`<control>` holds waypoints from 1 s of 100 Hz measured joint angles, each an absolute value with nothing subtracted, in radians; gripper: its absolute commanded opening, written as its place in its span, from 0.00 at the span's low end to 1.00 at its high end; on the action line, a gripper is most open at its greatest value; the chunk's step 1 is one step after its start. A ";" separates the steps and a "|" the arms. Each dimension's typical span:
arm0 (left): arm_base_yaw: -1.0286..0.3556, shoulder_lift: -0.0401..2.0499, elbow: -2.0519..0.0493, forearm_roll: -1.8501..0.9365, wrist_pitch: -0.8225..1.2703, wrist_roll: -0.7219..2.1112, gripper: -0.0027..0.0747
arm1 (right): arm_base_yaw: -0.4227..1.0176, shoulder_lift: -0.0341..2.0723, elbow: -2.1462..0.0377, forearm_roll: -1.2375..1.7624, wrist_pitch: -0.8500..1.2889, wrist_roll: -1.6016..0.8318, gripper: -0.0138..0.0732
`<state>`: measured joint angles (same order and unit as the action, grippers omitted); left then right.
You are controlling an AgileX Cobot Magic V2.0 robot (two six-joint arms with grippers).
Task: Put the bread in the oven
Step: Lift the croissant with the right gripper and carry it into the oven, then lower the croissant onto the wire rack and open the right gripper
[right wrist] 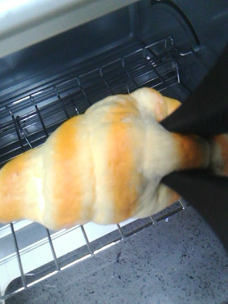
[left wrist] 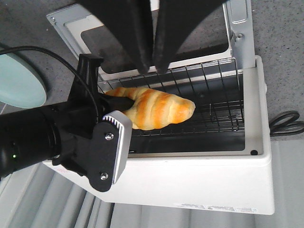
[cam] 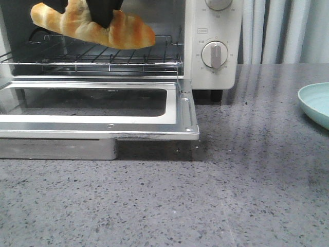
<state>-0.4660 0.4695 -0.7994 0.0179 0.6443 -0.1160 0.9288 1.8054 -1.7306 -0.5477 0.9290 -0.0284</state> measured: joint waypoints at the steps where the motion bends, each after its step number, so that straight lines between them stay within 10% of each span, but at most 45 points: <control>1: -0.466 0.470 -0.799 0.018 0.644 -0.116 0.01 | 0.929 1.805 -1.731 -0.548 0.929 -0.028 0.56; 9: -0.466 0.470 -0.799 0.018 0.644 -0.116 0.01 | 0.919 1.805 -1.731 -0.550 0.927 -0.024 0.67; 100: -0.466 0.470 -0.799 0.011 0.667 -0.116 0.01 | 0.891 1.813 -1.766 -0.577 0.940 -0.022 0.68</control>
<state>-0.4660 0.4695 -0.7994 0.0112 0.6670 -0.1160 0.8911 1.8135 -1.7658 -0.5772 0.9398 -0.0221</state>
